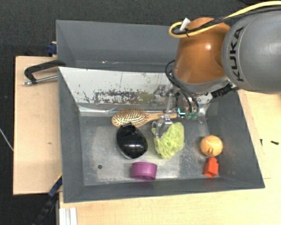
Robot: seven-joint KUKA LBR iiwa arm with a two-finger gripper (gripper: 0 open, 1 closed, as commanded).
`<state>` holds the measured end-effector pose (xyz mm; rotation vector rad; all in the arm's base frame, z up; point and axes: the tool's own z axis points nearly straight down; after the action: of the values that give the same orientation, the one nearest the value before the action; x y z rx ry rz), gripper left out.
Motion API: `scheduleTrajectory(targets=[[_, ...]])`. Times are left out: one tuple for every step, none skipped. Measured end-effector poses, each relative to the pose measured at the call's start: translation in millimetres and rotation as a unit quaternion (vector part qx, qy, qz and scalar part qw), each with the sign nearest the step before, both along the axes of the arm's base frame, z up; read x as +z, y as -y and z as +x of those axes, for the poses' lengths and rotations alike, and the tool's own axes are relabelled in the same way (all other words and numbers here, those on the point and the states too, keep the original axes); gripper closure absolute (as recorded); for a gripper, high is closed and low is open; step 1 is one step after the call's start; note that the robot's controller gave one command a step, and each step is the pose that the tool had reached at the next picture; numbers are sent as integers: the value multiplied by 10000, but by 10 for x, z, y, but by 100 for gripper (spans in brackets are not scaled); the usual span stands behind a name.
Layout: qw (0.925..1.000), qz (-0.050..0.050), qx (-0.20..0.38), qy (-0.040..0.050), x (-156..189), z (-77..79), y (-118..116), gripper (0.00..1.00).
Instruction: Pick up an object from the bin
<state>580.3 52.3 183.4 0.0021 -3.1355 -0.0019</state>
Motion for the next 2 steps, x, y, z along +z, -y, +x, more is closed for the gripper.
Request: scheduleTrajectory(targets=[[10000,3,-7,41,43,18,3,100],[10000,3,-7,41,43,18,3,100]])
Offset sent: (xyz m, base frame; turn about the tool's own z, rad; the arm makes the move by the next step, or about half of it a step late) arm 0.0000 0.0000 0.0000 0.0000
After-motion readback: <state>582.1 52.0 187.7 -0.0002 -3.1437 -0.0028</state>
